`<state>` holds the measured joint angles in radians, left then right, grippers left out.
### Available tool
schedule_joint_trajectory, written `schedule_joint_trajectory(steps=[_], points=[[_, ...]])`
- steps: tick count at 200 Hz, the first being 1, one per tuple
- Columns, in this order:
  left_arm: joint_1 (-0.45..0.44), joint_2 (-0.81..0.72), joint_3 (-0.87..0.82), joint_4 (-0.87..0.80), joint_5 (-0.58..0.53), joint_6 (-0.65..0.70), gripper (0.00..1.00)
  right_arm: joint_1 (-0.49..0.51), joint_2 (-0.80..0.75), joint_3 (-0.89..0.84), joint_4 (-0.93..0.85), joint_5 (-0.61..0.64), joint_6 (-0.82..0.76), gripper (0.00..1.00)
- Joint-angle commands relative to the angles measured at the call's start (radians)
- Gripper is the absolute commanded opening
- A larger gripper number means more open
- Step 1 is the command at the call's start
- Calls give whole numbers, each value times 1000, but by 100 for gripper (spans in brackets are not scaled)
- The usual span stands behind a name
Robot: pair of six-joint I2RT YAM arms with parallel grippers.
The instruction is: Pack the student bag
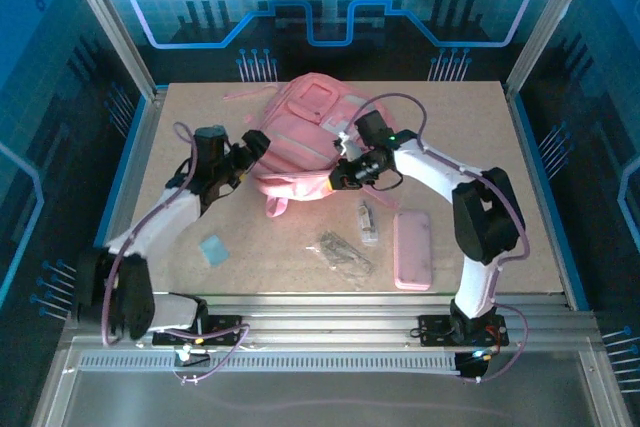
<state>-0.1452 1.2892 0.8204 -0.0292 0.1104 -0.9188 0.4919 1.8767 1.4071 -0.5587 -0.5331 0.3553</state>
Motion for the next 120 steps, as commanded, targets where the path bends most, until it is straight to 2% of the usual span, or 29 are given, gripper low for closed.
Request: schedule_joint_trajectory(steps=[1, 26, 48, 102, 120], points=[[-8, -91, -81, -80, -58, -69, 99, 25, 43, 101, 118, -71, 75, 0], [-81, -140, -170, -26, -101, -198, 99, 70, 84, 153, 129, -81, 98, 0], [-140, -105, -202, 66, -142, -280, 99, 108, 90, 159, 138, -101, 113, 0], [-186, 113, -129, 254, -203, -302, 98, 185, 23, 37, 151, -135, 97, 0], [-185, 197, -106, 309, -196, -290, 90, 192, 2, -3, 123, -135, 61, 0]])
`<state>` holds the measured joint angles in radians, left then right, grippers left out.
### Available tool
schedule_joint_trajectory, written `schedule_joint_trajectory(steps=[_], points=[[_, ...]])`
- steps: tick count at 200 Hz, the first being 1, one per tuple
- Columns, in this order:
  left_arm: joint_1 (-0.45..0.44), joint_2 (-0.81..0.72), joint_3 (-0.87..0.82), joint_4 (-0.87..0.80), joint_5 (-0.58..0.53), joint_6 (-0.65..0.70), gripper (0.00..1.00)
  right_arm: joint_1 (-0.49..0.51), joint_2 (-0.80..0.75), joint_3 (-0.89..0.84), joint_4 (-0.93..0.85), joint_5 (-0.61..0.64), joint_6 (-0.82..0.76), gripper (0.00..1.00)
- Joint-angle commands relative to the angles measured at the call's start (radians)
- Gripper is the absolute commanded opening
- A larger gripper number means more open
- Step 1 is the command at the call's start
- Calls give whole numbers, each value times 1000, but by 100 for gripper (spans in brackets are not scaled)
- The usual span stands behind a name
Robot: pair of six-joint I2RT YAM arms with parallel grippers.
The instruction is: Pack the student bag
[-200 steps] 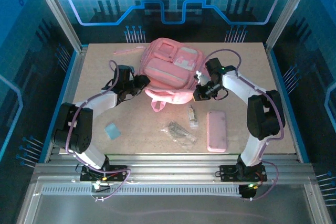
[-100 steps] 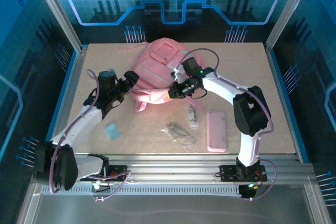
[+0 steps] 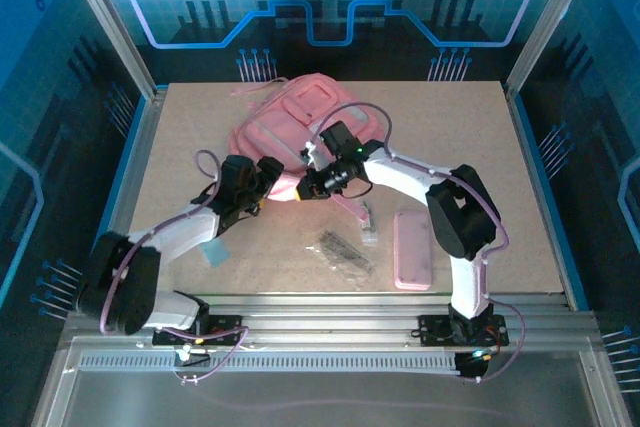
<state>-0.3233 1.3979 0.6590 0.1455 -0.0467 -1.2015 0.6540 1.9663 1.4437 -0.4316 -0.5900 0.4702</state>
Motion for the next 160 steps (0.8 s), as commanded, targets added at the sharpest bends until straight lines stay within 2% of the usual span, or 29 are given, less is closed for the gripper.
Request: schedule_joint_trajectory(steps=[1, 7, 12, 16, 24, 33, 55, 82, 112, 142, 160], points=[[-8, 91, 56, 138, -39, -7, 89, 30, -88, -42, -5, -79, -56, 0], [-6, 112, 54, 170, -38, -1, 83, 30, -94, -55, -18, -77, -70, 0], [-6, 127, 48, 201, -39, 4, 73, 29, -100, -65, -31, -71, -81, 0], [-6, 136, 43, 230, -41, 10, 61, 29, -104, -73, -43, -66, -94, 0], [-3, 149, 35, 268, -40, 15, 29, 26, -112, -86, -71, -56, -123, 0], [3, 154, 34, 277, -34, 21, 0, 20, -120, -95, -110, -35, -164, 0], [15, 131, 43, 246, -28, 58, 0, -17, -120, -106, -227, 38, -261, 0], [22, 59, 44, 165, -48, 119, 0, -114, -115, -120, -339, 223, -321, 0], [26, -15, 24, 104, -80, 158, 0, -242, -151, -160, -364, 358, -310, 0], [34, -51, 7, 77, -88, 170, 0, -333, -174, -156, -402, 578, -257, 0], [33, -52, 8, 69, -80, 172, 0, -356, -185, -140, -391, 619, -221, 0]])
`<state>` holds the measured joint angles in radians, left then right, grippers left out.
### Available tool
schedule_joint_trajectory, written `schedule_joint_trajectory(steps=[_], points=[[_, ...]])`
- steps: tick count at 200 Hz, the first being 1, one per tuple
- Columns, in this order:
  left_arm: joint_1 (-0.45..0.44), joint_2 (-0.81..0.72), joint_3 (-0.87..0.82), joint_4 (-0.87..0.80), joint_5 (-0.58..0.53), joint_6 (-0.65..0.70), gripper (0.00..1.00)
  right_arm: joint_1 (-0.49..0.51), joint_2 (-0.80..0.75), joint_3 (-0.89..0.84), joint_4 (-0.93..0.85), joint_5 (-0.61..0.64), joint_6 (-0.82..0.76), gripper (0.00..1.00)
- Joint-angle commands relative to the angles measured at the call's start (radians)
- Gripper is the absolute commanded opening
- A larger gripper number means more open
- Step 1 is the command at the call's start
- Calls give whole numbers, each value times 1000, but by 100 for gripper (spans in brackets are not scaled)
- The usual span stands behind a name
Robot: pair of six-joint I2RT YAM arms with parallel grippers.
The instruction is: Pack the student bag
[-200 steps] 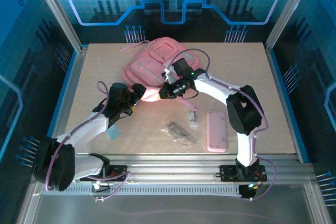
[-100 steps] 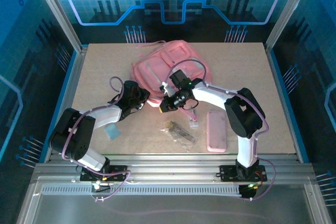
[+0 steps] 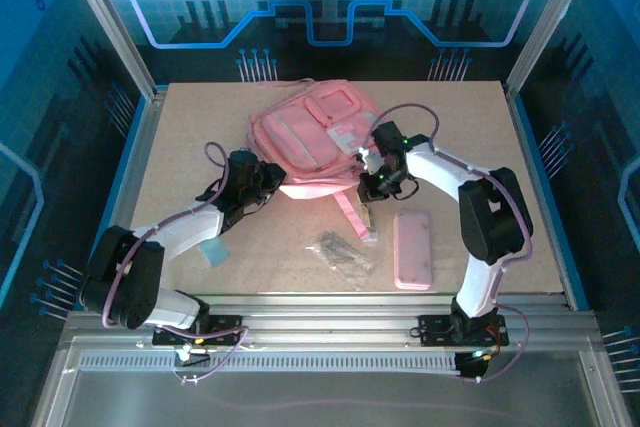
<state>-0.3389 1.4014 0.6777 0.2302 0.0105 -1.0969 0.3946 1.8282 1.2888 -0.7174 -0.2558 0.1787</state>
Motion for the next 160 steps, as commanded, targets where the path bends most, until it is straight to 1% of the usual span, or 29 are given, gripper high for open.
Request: schedule_joint_trajectory(steps=[1, 29, 41, 46, 54, 63, 67, 74, 80, 90, 103, 106, 109, 114, 137, 160], points=[[49, -55, -11, -15, -137, 67, 0, -98, -48, 16, -104, 284, 72, 0], [49, -49, -1, -25, -130, 73, 0, -91, -51, 50, -67, 274, 91, 0], [49, -50, 3, -31, -127, 82, 0, -91, -55, 58, -57, 231, 83, 0], [49, -50, 7, -35, -122, 86, 0, -91, -64, 53, -46, 196, 77, 5], [47, -47, 17, -46, -113, 87, 0, -91, -76, 45, -31, 133, 67, 20], [42, -40, 21, -49, -103, 83, 12, -91, -92, 35, -23, 74, 57, 35], [39, -36, 23, -49, -97, 80, 23, -91, -100, 28, -21, 50, 54, 41], [36, -30, 24, -51, -83, 72, 45, -91, -117, 17, -17, 18, 52, 49], [33, -27, 26, -59, -71, 64, 59, -91, -134, 5, -16, 6, 56, 53], [31, -29, 28, -83, -66, 60, 72, -95, -161, -13, -15, -2, 67, 58], [32, -51, 23, -128, -82, 68, 88, -99, -195, -33, -13, -15, 85, 59], [31, -58, 22, -139, -86, 74, 91, -101, -200, -36, -13, -18, 89, 59], [31, -67, 19, -151, -92, 81, 96, -101, -206, -38, -14, -20, 94, 59], [31, -82, 19, -175, -104, 98, 99, -100, -213, -41, -12, -23, 102, 60], [31, -161, 32, -298, -161, 192, 99, -88, -235, -49, 31, -49, 149, 60], [31, -232, 34, -365, -213, 289, 99, -52, -219, -41, 106, -41, 192, 61]])
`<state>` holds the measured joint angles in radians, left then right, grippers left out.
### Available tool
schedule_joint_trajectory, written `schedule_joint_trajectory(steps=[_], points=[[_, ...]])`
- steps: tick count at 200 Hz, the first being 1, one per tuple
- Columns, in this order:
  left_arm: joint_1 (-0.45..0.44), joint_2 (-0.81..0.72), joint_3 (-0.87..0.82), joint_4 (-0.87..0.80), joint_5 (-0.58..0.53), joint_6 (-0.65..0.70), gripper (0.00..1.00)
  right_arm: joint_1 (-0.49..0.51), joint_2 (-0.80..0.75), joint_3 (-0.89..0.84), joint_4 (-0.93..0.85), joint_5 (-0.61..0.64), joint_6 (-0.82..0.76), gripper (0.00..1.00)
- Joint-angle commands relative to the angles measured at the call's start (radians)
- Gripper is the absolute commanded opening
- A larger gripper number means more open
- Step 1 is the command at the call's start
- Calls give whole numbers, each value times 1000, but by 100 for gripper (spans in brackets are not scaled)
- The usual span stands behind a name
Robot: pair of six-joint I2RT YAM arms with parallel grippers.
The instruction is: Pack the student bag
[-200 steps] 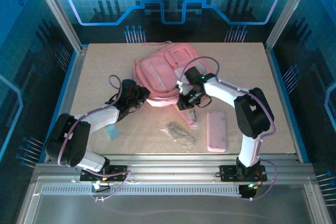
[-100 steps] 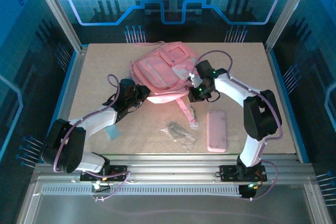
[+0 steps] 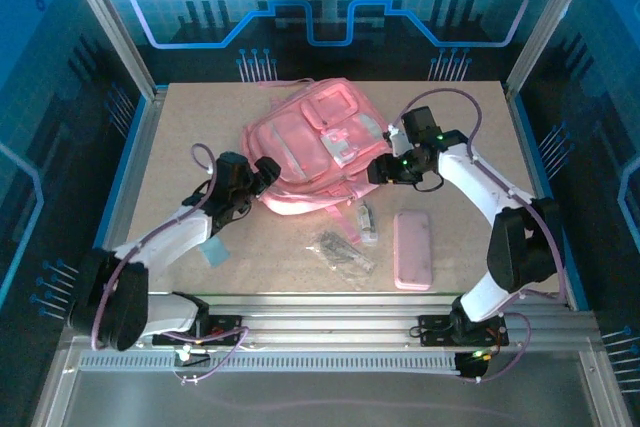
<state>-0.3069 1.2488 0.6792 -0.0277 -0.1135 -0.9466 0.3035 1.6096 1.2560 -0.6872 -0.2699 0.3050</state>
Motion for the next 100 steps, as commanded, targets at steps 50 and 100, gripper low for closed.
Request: schedule_joint_trajectory(steps=[50, 100], points=[[1, -10, 54, -14, -23, 198, 85, 100, 156, 100, 185, 2, 109, 62], [-21, 149, 65, 68, 33, 131, 89, 101, 322, 204, 212, 19, 38, 72]])
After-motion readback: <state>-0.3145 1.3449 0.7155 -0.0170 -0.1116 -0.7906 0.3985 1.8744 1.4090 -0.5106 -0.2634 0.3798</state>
